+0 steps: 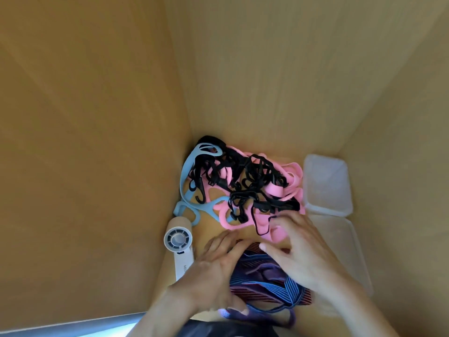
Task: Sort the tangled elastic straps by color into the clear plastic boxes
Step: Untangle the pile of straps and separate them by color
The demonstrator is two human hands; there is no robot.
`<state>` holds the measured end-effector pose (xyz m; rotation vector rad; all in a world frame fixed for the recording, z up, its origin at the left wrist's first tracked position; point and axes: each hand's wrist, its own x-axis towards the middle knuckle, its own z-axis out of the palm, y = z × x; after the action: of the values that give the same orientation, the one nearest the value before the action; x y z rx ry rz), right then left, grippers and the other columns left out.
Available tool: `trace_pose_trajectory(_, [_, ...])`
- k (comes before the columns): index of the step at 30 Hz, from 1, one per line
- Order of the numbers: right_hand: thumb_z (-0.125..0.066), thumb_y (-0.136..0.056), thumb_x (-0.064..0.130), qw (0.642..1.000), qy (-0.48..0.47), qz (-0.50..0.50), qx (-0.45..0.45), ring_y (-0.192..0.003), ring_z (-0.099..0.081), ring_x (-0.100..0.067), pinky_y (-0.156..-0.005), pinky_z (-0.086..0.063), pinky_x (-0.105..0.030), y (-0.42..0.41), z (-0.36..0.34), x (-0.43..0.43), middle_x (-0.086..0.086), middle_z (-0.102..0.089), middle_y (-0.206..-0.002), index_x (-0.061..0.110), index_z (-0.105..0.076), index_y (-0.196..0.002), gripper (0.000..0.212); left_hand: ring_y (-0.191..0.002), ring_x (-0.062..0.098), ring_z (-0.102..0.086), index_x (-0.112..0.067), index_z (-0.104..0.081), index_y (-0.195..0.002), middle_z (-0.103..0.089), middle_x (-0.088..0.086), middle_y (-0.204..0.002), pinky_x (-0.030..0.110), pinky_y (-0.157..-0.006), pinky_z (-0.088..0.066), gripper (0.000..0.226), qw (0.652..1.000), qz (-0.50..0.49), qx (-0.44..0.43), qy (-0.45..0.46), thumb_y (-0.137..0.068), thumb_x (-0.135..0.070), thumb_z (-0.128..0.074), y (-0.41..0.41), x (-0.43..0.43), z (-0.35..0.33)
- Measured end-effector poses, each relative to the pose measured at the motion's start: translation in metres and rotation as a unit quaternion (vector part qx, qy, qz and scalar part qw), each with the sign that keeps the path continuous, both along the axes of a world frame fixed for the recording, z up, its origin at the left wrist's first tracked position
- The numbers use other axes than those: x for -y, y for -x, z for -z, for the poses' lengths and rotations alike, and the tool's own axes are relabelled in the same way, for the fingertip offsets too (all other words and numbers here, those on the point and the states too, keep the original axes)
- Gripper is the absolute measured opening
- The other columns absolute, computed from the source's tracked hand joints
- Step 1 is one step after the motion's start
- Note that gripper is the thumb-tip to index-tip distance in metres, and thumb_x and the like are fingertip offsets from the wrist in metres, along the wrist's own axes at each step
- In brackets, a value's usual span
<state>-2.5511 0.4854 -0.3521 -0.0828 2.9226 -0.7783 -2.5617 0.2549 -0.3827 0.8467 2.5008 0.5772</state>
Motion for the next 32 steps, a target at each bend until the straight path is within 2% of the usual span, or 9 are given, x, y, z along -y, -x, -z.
trace_pose_trajectory(3, [-0.069, -0.086, 0.046, 0.998, -0.022, 0.040, -0.054, -0.118, -0.046, -0.016, -0.098, -0.040, -0.031, 0.042, 0.005, 0.002, 0.010, -0.053, -0.123, 0.024, -0.061, -0.124, 0.046, -0.148, -0.005, 0.004, -0.054, -0.010, -0.149, -0.008, -0.026, -0.158, 0.022, -0.119, -0.013, 0.113, 0.997, -0.046, 0.004, -0.066, -0.062, -0.066, -0.081, 0.007, 0.004, -0.014])
trace_pose_trajectory(8, [-0.068, -0.082, 0.060, 0.985, -0.158, 0.016, -0.061, -0.114, -0.049, -0.026, -0.096, -0.040, -0.040, 0.095, 0.029, 0.031, -0.001, -0.055, -0.121, 0.018, -0.054, -0.129, 0.064, -0.138, -0.012, -0.021, -0.051, -0.030, -0.142, -0.031, -0.031, -0.144, 0.017, -0.111, -0.026, 0.071, 0.981, -0.146, -0.029, -0.122, -0.082, -0.065, -0.065, 0.016, 0.011, -0.025])
trace_pose_trajectory(11, [-0.065, -0.088, 0.047, 0.980, -0.197, 0.007, -0.031, -0.113, -0.054, -0.026, -0.094, -0.043, -0.038, 0.106, 0.046, 0.038, -0.003, -0.059, -0.116, 0.016, -0.054, -0.122, 0.047, -0.132, -0.013, -0.034, -0.046, -0.042, -0.139, -0.041, -0.031, -0.138, 0.014, -0.107, -0.032, 0.054, 0.972, -0.188, -0.018, -0.143, -0.090, -0.056, -0.062, 0.017, 0.018, -0.025])
trace_pose_trajectory(15, [-0.060, -0.092, 0.030, 0.996, -0.053, 0.074, -0.018, -0.084, -0.066, -0.026, -0.060, -0.044, -0.032, 0.108, 0.046, 0.024, 0.000, -0.068, -0.088, 0.021, -0.057, -0.101, 0.014, -0.119, -0.010, -0.050, -0.045, -0.056, -0.120, -0.057, -0.029, -0.120, 0.008, -0.096, -0.039, 0.031, 0.957, -0.223, 0.020, -0.187, -0.090, -0.049, -0.062, 0.018, 0.022, -0.024])
trace_pose_trajectory(19, [-0.066, -0.091, 0.017, 0.990, 0.096, 0.102, -0.024, -0.088, -0.067, -0.015, -0.079, -0.053, -0.035, 0.112, 0.021, 0.002, 0.008, -0.072, -0.092, 0.026, -0.067, -0.098, 0.011, -0.105, -0.002, -0.061, -0.037, -0.064, -0.107, -0.067, -0.022, -0.103, 0.012, -0.089, -0.046, 0.022, 0.931, -0.256, 0.081, -0.248, -0.086, -0.041, -0.061, 0.020, 0.013, -0.024])
trace_pose_trajectory(22, [-0.068, -0.090, 0.011, 0.973, 0.172, 0.133, -0.075, -0.073, -0.064, 0.000, -0.069, -0.050, -0.015, 0.111, -0.003, -0.008, 0.011, -0.069, -0.077, 0.028, -0.068, -0.085, 0.018, -0.097, 0.002, -0.063, -0.029, -0.067, -0.103, -0.069, -0.016, -0.099, 0.013, -0.084, -0.048, 0.016, 0.913, -0.270, 0.120, -0.281, -0.090, -0.023, -0.061, 0.027, 0.004, -0.023])
trace_pose_trajectory(25, [-0.067, -0.094, 0.018, 0.958, 0.221, 0.164, -0.075, -0.065, -0.065, -0.008, -0.060, -0.050, -0.021, 0.109, -0.022, -0.013, 0.004, -0.070, -0.071, 0.028, -0.067, -0.082, 0.016, -0.095, 0.010, -0.064, -0.024, -0.068, -0.102, -0.068, -0.008, -0.101, 0.014, -0.081, -0.048, 0.016, 0.901, -0.293, 0.135, -0.289, -0.093, -0.012, -0.061, 0.040, -0.008, -0.025])
trace_pose_trajectory(27, [-0.065, -0.095, 0.017, 0.952, 0.246, 0.164, -0.081, -0.065, -0.065, -0.010, -0.056, -0.047, -0.017, 0.108, -0.031, -0.014, 0.002, -0.071, -0.074, 0.026, -0.067, -0.084, 0.015, -0.097, 0.014, -0.062, -0.023, -0.065, -0.108, -0.066, -0.005, -0.105, 0.012, -0.077, -0.047, 0.019, 0.888, -0.311, 0.153, -0.304, -0.089, -0.021, -0.065, 0.049, -0.018, -0.031])
trace_pose_trajectory(32, [-0.067, -0.093, 0.018, 0.937, 0.286, 0.174, -0.097, -0.063, -0.063, -0.006, -0.053, -0.044, -0.011, 0.104, -0.049, -0.009, 0.002, -0.072, -0.076, 0.027, -0.069, -0.084, 0.013, -0.116, 0.011, -0.064, -0.032, -0.049, -0.136, -0.062, -0.006, -0.129, 0.030, -0.096, -0.053, 0.070, 0.849, -0.259, 0.246, -0.390, -0.075, -0.053, -0.076, 0.069, -0.042, -0.060])
